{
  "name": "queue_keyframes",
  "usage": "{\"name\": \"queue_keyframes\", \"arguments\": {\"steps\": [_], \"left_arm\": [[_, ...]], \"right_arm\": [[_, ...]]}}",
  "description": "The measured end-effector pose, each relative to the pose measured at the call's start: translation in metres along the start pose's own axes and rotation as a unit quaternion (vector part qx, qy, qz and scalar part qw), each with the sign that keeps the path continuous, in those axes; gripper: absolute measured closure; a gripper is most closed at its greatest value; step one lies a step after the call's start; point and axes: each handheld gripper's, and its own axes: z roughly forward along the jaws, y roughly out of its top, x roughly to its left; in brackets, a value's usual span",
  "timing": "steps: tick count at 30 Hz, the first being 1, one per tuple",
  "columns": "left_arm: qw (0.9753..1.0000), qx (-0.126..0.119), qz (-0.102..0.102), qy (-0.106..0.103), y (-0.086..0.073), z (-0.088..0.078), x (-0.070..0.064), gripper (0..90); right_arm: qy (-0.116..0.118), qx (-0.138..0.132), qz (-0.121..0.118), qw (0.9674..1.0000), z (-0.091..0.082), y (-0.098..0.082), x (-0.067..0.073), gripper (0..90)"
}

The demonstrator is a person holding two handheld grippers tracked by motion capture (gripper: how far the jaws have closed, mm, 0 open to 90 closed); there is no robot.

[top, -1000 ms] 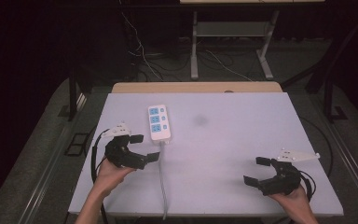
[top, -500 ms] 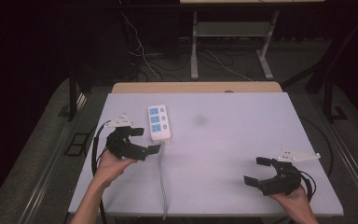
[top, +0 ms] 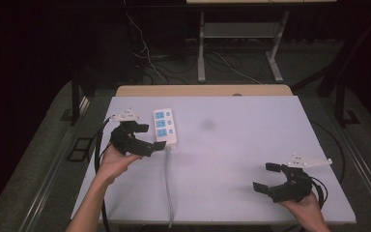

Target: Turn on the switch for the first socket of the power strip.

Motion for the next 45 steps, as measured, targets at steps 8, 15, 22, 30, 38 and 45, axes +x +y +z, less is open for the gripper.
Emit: {"name": "queue_keyframes", "arguments": {"steps": [8,15,22,30,38,45], "left_arm": [[0.9999,0.008,0.005,0.009,0.011,0.0,0.008,0.3],[0.9997,0.022,0.005,0.014,0.016,0.007,0.016,0.5],[0.999,0.038,0.008,0.021,0.021,0.013,0.024,0.6],[0.998,0.057,0.013,0.027,0.026,0.02,0.032,0.9],[0.9967,0.072,0.02,0.03,0.034,0.028,0.038,1.8],[0.9949,0.09,0.024,0.039,0.041,0.039,0.045,2.7]], "right_arm": [[-0.001,0.002,0.0,1.0,0.0,0.0,0.0,0.4],[0.0,0.002,0.001,1.0,0.0,0.0,0.0,0.5],[-0.001,0.001,0.002,1.0,0.0,-0.001,0.0,0.4],[-0.001,0.003,0.001,1.0,0.001,-0.001,0.0,0.4],[-0.001,0.004,0.001,1.0,0.001,-0.001,0.0,0.4],[-0.002,0.004,0.001,1.0,0.0,-0.002,-0.001,0.4]]}}
